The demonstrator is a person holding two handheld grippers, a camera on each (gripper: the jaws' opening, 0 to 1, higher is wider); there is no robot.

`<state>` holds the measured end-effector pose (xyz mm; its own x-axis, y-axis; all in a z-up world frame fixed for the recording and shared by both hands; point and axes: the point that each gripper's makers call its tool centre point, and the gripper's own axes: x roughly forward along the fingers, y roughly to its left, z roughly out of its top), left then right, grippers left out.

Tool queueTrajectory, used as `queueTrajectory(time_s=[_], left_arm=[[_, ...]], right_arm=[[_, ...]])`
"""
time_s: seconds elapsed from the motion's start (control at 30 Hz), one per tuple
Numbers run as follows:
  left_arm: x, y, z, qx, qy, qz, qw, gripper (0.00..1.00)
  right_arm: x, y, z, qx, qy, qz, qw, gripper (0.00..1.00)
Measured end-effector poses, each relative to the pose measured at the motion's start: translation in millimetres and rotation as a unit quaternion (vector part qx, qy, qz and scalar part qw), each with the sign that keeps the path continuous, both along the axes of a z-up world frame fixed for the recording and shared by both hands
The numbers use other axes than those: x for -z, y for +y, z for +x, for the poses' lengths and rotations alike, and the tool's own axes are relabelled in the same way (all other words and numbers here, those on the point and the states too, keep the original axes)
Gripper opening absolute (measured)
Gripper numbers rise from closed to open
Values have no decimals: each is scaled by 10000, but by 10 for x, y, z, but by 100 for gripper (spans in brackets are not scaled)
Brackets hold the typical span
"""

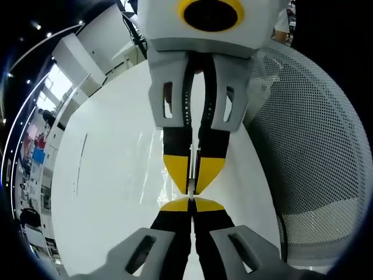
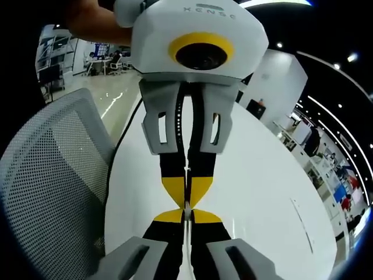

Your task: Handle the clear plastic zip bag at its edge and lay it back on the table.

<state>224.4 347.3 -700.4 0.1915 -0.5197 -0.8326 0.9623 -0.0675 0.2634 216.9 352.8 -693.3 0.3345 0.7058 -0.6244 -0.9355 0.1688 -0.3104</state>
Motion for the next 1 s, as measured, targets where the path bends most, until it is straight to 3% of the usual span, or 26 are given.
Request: queueTrajectory(time_s=[1.0], left_arm=[[13, 38, 10, -59, 32, 30, 10000, 0]], right_arm=[[15, -34, 6, 58, 39, 25, 10000, 0]])
